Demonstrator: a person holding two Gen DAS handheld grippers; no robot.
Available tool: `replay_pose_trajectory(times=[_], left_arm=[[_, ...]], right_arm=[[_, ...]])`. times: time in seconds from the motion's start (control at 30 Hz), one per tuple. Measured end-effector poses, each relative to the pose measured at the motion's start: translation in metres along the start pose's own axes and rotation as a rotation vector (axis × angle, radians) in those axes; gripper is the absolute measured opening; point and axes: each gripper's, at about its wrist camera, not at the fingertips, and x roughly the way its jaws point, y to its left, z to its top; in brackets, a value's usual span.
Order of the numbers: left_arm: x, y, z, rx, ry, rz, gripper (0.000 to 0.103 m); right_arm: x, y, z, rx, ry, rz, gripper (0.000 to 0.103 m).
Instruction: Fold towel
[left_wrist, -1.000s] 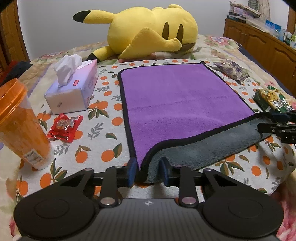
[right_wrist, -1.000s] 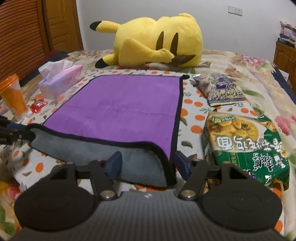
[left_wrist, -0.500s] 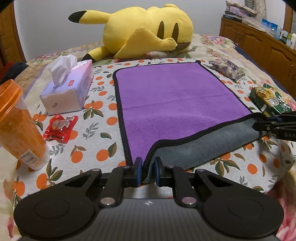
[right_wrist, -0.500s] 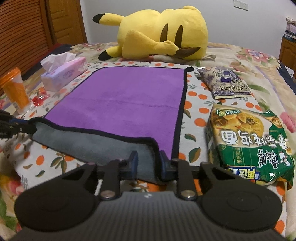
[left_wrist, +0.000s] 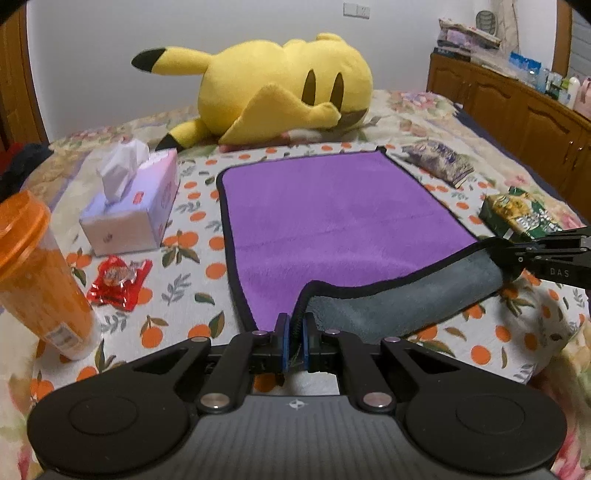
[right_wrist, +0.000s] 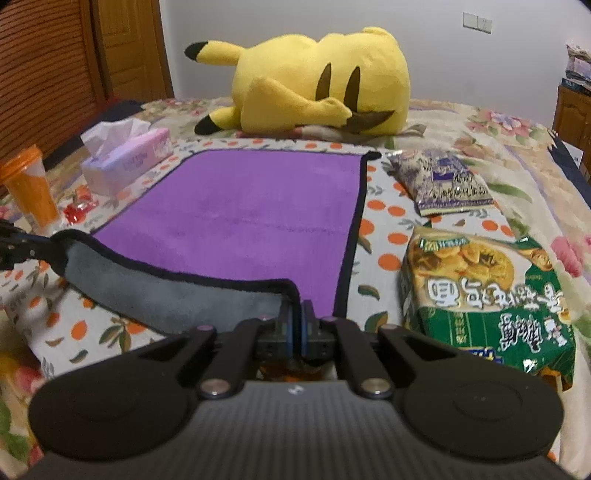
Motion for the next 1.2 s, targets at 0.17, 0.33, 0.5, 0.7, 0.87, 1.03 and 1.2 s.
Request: replay_pose_trajectory(times=[0.17, 0.33, 0.5, 0.7, 0.87, 1.03, 1.2], left_arm=[[-0.006, -0.002, 0.005, 0.001, -0.034, 0.005, 0.008], [-0.014, -0.002, 0.010, -0.010, -0.081, 0.014, 0.007], [-0.018, 0.000, 0.016, -0.026, -0.107, 0.015, 0.007], [-0.017, 0.003, 0.019, -0.035, -0.115, 0.016, 0.007], [-0.011, 0.003, 0.022, -0.029, -0.116, 0.021, 0.007], [-0.004, 0.004, 0.023, -0.026, -0.110, 0.024, 0.007], [0.000, 0.005, 0.027, -0.022, -0.111, 0.014, 0.006]], right_arm=[[-0.005, 0.000, 0.005, -0.004, -0.030, 0.005, 0.005], [-0.007, -0.002, 0.008, -0.011, -0.055, 0.013, 0.005], [-0.010, -0.003, 0.013, -0.019, -0.080, 0.014, 0.005], [-0.012, -0.007, 0.018, -0.022, -0.115, 0.017, 0.004], [-0.009, -0.007, 0.021, -0.037, -0.127, 0.012, 0.004], [-0.007, -0.006, 0.021, -0.054, -0.131, 0.009, 0.004], [-0.002, -0.006, 0.022, -0.069, -0.129, 0.007, 0.004]])
